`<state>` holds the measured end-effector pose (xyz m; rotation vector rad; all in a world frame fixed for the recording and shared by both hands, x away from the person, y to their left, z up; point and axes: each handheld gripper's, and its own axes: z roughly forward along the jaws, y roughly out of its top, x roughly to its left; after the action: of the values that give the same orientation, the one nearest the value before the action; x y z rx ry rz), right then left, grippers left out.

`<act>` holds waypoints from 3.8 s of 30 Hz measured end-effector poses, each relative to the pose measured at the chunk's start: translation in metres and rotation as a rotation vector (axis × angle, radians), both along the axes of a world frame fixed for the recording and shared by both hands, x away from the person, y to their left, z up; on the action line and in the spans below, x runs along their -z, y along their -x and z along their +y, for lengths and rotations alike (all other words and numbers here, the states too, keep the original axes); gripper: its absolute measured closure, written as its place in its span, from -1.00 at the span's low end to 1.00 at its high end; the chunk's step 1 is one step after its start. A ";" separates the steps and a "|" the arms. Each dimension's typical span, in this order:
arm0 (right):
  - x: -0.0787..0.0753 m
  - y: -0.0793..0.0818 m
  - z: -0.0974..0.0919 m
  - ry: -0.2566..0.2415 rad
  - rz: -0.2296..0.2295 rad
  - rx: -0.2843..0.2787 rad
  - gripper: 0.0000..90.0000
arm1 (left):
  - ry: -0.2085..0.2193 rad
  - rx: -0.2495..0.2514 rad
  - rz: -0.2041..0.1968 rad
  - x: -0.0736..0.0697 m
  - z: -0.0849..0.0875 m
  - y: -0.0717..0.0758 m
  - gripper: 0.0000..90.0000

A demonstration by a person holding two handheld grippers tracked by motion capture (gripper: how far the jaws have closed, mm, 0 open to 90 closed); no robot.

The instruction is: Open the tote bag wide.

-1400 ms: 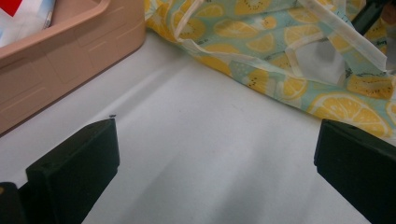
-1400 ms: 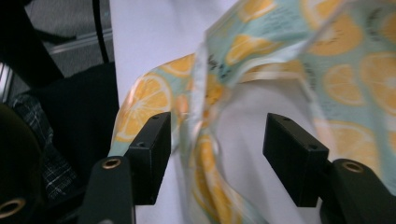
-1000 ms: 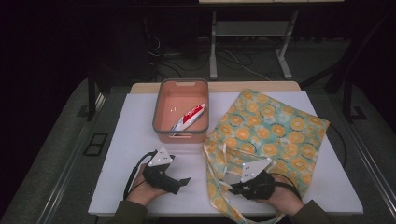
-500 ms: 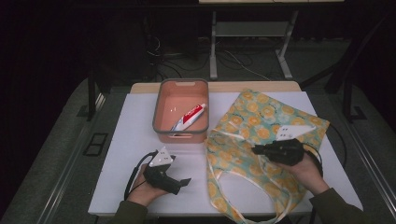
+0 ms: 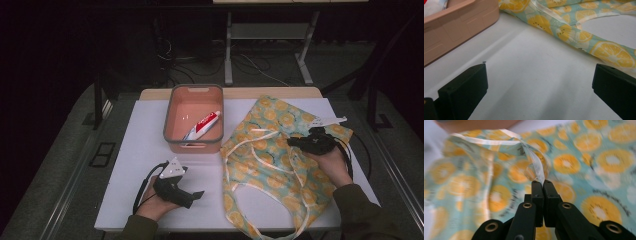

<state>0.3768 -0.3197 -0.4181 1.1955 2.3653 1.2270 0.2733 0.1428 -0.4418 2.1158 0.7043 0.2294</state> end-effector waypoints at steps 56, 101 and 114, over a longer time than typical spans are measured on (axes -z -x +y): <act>0.022 0.071 0.033 0.207 0.066 -0.297 0.98 | 0.000 0.019 0.003 -0.001 -0.001 0.001 -1.00; 0.031 0.055 0.071 0.187 -0.003 -0.180 0.91 | -0.002 0.023 0.007 0.000 -0.003 0.001 -1.00; 0.001 0.048 0.049 0.074 -0.047 -0.105 0.97 | -0.001 0.025 0.007 0.000 -0.003 0.001 -1.00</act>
<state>0.3292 -0.2703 -0.4188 1.0212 2.4438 1.1736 0.2724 0.1396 -0.4418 2.1263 0.6815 0.2084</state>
